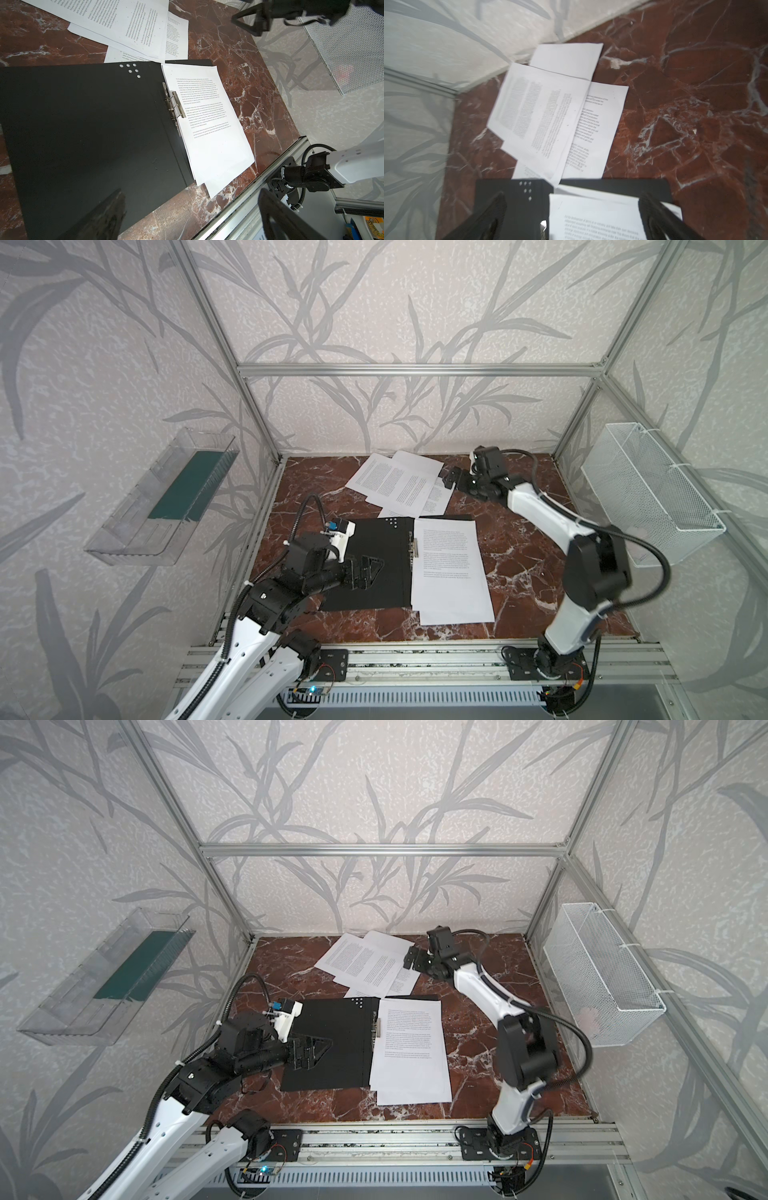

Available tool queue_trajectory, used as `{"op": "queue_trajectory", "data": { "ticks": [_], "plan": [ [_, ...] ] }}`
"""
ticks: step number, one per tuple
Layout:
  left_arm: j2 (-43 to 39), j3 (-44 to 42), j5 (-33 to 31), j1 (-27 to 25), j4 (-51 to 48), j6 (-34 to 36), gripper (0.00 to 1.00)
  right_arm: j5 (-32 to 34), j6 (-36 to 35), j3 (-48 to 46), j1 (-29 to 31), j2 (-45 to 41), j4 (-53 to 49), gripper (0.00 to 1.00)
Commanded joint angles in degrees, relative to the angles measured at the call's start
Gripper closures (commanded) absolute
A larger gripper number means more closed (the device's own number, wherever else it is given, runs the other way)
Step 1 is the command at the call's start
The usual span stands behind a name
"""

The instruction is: Put the files into the folder

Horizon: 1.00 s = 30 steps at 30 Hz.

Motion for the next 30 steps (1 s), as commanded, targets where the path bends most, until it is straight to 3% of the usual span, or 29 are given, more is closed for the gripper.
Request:
{"op": "queue_trajectory", "data": {
  "ticks": [1,2,10,13,16,20,30],
  "plan": [
    [-0.78,-0.51,0.63,0.33,0.48,0.76,0.01,-7.06,3.46,-17.7,-0.72,-10.88,10.78,0.01],
    [-0.73,-0.57,0.77,0.31,0.48,0.63,0.01,-7.99,3.3,-22.02,0.33,-14.67,10.72,0.01],
    [-0.28,-0.58,1.49,0.49,0.75,0.59,0.01,5.16,-4.08,-37.61,14.69,-41.72,-16.28,0.04],
    [-0.06,-0.64,1.26,0.59,0.76,0.56,0.01,2.66,-0.47,-42.58,16.83,-49.58,-23.03,0.05],
    [0.16,-0.42,1.0,0.73,0.53,0.61,0.01,-1.71,6.21,-48.99,20.18,-55.75,-22.8,0.05],
    [-0.38,-0.52,0.19,0.9,0.4,0.53,0.01,4.91,12.77,-51.27,29.32,-58.11,-25.75,0.01],
    [0.71,-0.42,0.12,0.92,0.25,0.56,0.01,3.14,21.75,-54.22,41.8,-49.39,-19.97,0.01]
  ]
}}
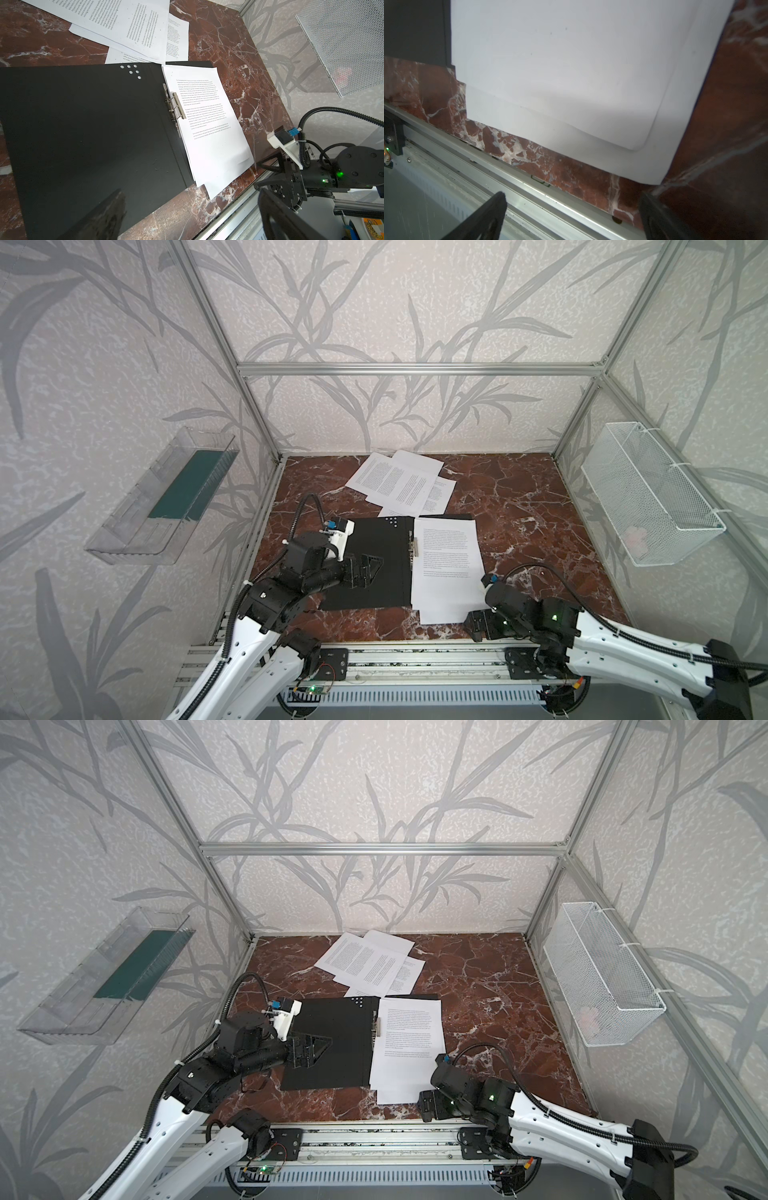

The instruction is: Put the files into the folder

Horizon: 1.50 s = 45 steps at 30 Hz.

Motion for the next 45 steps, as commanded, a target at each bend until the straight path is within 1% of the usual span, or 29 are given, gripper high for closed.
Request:
{"op": "queue_trajectory", "data": {
  "ticks": [1,3,6,9,15,22,26,35,39,45],
  "plan": [
    [0.08,-0.43,-0.34,0.25,0.08,0.6,0.01,-0.79,4.51,-1.87,2.09,2.05,3.36,0.01],
    [-0.2,-0.45,-0.53,0.26,0.14,0.54,0.01,-1.86,5.22,-2.47,2.31,4.03,5.03,0.01],
    [-0.54,-0.47,-0.73,0.26,0.1,0.51,0.01,-1.1,4.95,-2.48,2.35,5.6,5.76,0.01],
    [-0.65,-0.48,-0.75,0.25,0.1,0.5,0.01,-0.61,6.11,-3.64,2.45,6.35,9.31,0.01],
    [-0.81,-0.43,-1.07,0.26,-0.02,0.47,0.01,1.41,6.54,-4.05,2.43,7.76,13.02,0.01],
    [-0.55,-0.43,-1.3,0.28,-0.05,0.53,0.01,1.14,5.99,-4.69,2.38,11.42,18.79,0.01],
    [-0.39,-0.45,-1.43,0.25,-0.03,0.53,0.01,2.1,5.5,-4.6,2.37,13.07,19.37,0.01],
    [-0.14,-0.48,-1.52,0.29,-0.1,0.4,0.01,4.08,3.08,-4.47,2.37,13.47,20.64,0.01],
    [-0.12,-0.47,-1.61,0.26,-0.06,0.4,0.01,5.73,1.89,-3.38,2.34,13.4,18.98,0.01],
    [-0.18,-0.47,-1.6,0.25,-0.11,0.41,0.01,5.23,0.65,-2.93,1.46,14.49,20.0,0.01]
  ]
}}
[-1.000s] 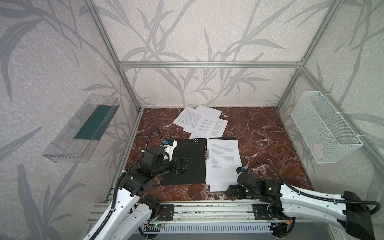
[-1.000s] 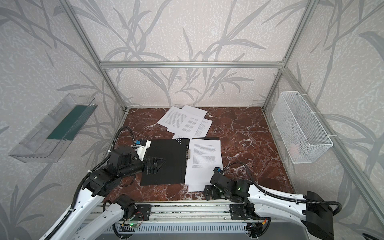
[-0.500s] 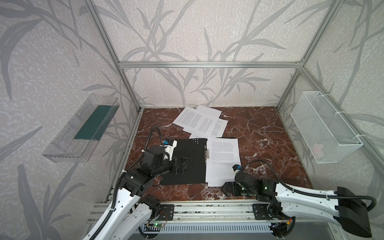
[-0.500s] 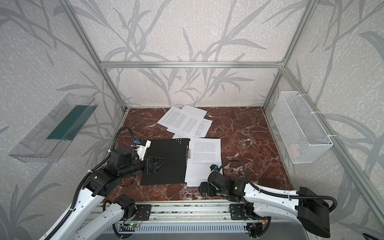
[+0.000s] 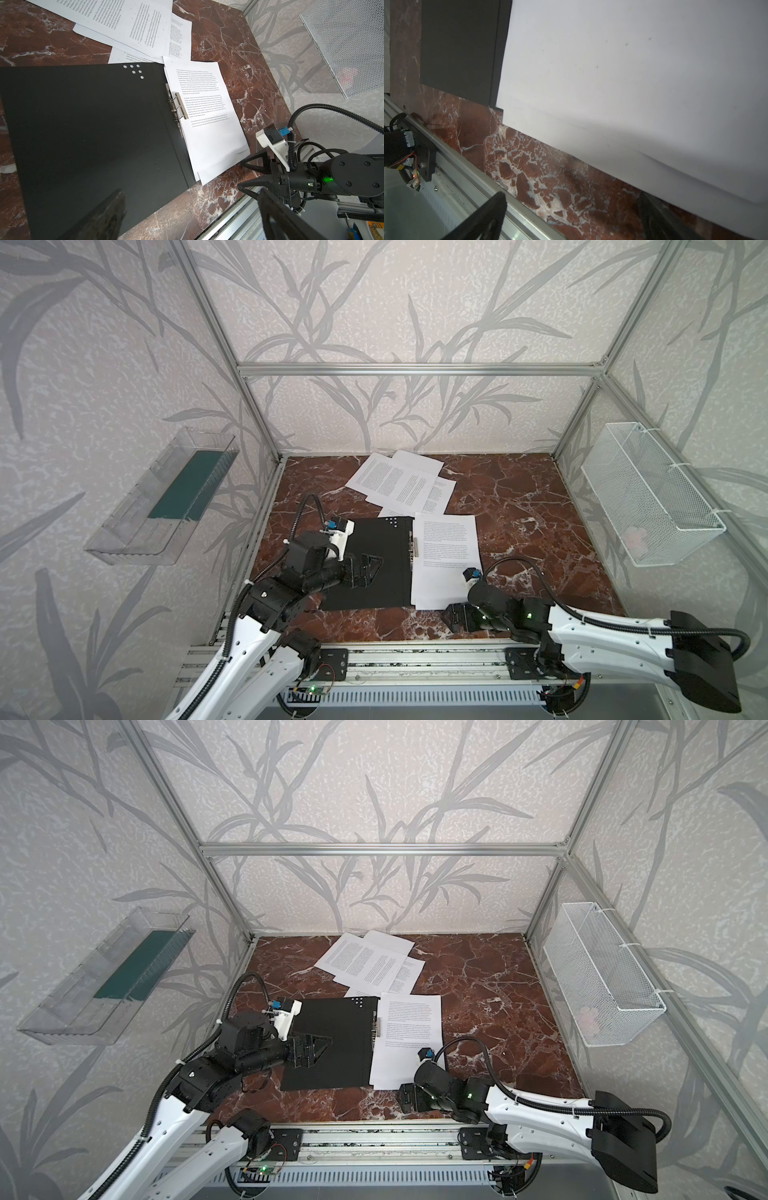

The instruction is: Put the files into the folder

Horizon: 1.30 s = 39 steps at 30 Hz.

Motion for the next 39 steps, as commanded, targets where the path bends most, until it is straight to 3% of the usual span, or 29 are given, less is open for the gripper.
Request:
{"op": "queue_trajectory", "data": {
  "ticks": [1,39],
  "plan": [
    [-0.03,-0.46,-0.8,0.25,-0.08,0.42,0.01,0.84,-1.15,-0.72,-0.51,1.88,-4.24,0.01],
    [-0.38,-0.4,-0.75,0.29,-0.18,0.39,0.01,-3.21,-8.07,3.98,-7.81,7.58,-0.77,0.01]
  ]
}}
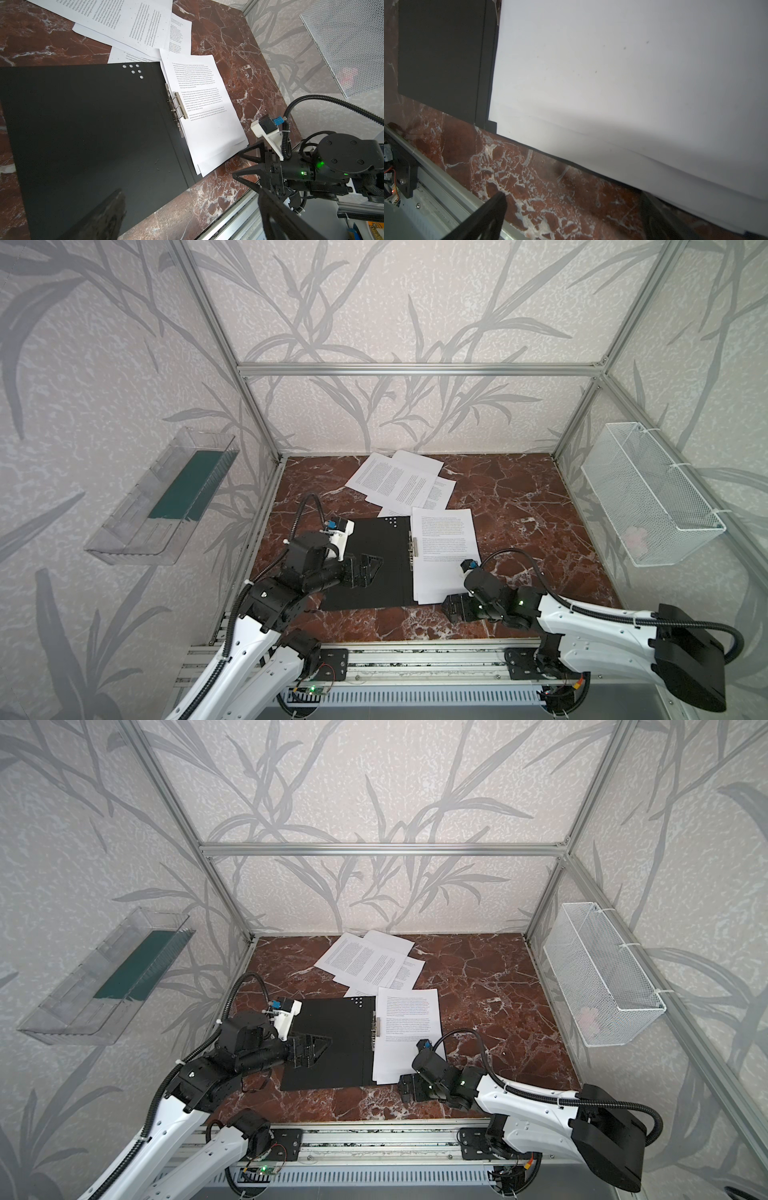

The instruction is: Put the files into the folder

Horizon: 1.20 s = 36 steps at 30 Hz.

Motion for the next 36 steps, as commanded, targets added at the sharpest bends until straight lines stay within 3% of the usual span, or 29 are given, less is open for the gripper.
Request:
{"op": "queue_trajectory", "data": {
  "ticks": [1,11,18,20,23,25,29,32,36],
  "plan": [
    [-0.35,-0.46,-0.74,0.23,-0.16,0.39,0.01,-1.29,-1.18,0.39,-0.86,1.68,-0.47,0.01],
    [-0.26,-0.48,-0.77,0.24,-0.12,0.31,0.01,-4.12,-1.34,0.22,-1.84,-0.75,-2.24,0.01],
    [0.91,-1.05,1.59,0.24,1.89,-1.58,0.01,-5.79,-1.88,-0.38,-3.51,-12.03,-7.85,0.01],
    [2.28,-1.3,3.33,0.18,3.33,-3.96,0.01,-8.4,-3.49,0.53,-6.4,-14.65,-9.52,0.01],
    [4.35,-5.37,3.9,-1.38,11.88,-11.41,0.01,-7.25,-8.02,3.36,-12.12,-16.23,-12.76,0.01],
    [7.9,-8.96,2.81,-4.92,20.43,-15.06,0.01,-10.21,-10.49,4.17,-19.84,-14.42,-11.65,0.01],
    [19.44,-6.43,-2.82,-12.37,23.25,-13.47,0.01,-13.96,-11.18,4.76,-31.84,-9.56,-5.98,0.01],
    [28.09,-4.8,-3.45,-14.28,27.07,-12.58,0.01,-12.17,-11.18,5.71,-35.29,-5.3,-2.69,0.01],
    [39.69,-1.1,-0.96,-14.87,28.11,-11.16,0.01,-15.89,-13.18,5.76,-38.87,1.78,2.33,0.01]
  ]
}}
